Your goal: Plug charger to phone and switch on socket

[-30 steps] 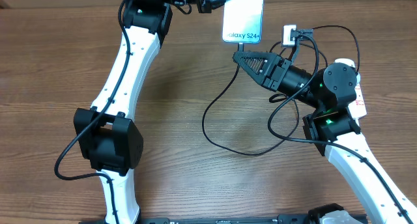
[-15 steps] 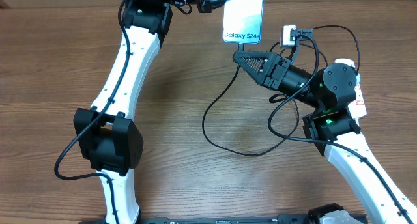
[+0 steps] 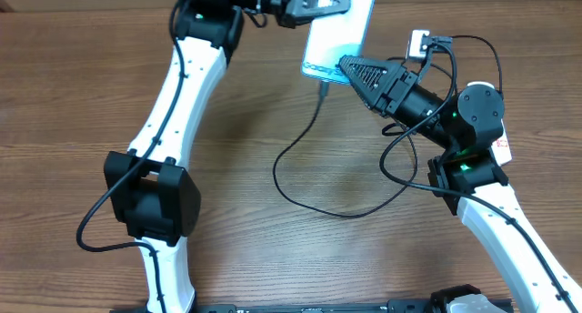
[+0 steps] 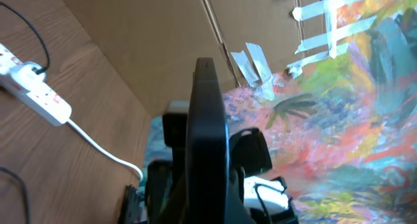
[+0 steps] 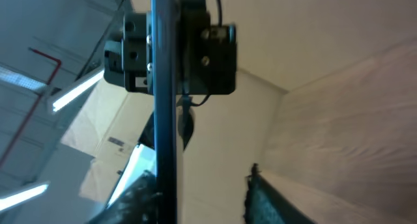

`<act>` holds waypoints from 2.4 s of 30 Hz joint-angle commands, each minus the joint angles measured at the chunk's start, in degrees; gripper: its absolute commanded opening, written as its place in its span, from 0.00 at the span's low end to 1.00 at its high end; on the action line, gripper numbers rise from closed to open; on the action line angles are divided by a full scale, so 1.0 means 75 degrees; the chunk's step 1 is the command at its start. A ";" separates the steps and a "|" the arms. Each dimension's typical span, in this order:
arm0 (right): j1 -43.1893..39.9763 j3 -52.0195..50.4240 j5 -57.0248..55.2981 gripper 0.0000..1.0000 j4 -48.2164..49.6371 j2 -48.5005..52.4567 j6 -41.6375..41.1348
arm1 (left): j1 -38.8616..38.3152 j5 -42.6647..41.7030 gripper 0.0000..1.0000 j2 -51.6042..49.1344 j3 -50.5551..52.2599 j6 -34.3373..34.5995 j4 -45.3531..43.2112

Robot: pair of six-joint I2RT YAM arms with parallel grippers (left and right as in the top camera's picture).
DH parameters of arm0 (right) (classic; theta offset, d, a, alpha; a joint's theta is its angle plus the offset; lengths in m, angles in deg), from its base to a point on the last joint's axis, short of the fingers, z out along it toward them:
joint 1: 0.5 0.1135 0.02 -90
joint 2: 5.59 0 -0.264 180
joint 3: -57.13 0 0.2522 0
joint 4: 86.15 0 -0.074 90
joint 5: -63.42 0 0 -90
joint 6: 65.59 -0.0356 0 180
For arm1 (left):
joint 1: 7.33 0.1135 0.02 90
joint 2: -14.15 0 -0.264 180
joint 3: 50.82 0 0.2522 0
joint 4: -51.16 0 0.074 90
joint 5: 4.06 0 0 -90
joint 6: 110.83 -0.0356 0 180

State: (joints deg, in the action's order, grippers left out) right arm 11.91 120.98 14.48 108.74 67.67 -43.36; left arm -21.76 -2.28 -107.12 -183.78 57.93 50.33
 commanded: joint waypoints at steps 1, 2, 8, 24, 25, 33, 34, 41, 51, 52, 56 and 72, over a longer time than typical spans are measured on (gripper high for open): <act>-0.0082 0.0073 -0.0146 0.50 -0.0093 0.0058 0.0044 | 0.0487 -0.0309 0.04 0.0082 -0.0105 -0.0624 0.0277; -0.0082 0.0073 -0.0143 0.53 -0.0175 0.0058 0.0099 | 0.0545 -0.0309 0.04 0.0082 -0.0099 -0.0889 0.0580; -0.0079 0.0073 -0.0119 0.63 -0.1556 0.0058 0.0982 | 0.0676 -0.0306 0.04 0.0082 0.0361 -0.3552 0.2984; -0.0079 0.0073 -0.0347 0.66 -0.5659 0.0058 0.3179 | 0.0839 0.1798 0.04 0.0082 0.4022 -0.6414 0.3751; -0.0079 0.0073 -0.0361 0.67 -0.5872 0.0058 0.3351 | 0.0845 0.2017 0.04 0.0082 0.4173 -0.6528 0.3759; -0.0079 0.0073 -0.0606 0.70 -0.7029 0.0058 0.4054 | 0.0842 0.4127 0.04 0.0082 0.4328 -0.8431 0.5995; -0.0079 0.0073 -0.0606 0.70 -0.7047 0.0058 0.4054 | 0.0842 0.4436 0.04 0.0082 0.4328 -0.8667 0.6365; -0.0070 0.0073 -0.0609 0.71 -0.7315 0.0058 0.4281 | 0.0842 0.5292 0.04 0.0082 0.4331 -0.9428 0.7359; -0.0070 0.0073 -0.0609 0.71 -0.7437 0.0058 0.4307 | 0.0810 0.6408 0.04 0.0082 0.4339 -0.9463 0.7836; -0.0070 0.0073 -0.0609 0.71 -0.7443 0.0058 0.4307 | 0.0801 0.6487 0.04 0.0082 0.4357 -0.9448 0.7866; -0.0070 0.0073 -0.0664 0.72 -0.7446 0.0058 0.4307 | 0.0711 0.6904 0.04 0.0082 0.4535 -0.9369 0.7857; -0.0070 0.0073 -0.0667 0.72 -0.7621 0.0058 0.4310 | 0.0699 0.7848 0.28 0.0082 0.5132 -0.8985 0.7641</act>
State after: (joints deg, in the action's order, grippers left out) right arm 11.53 121.13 10.02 51.89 68.08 -11.58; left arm -15.97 51.16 -106.92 -146.53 -9.37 107.14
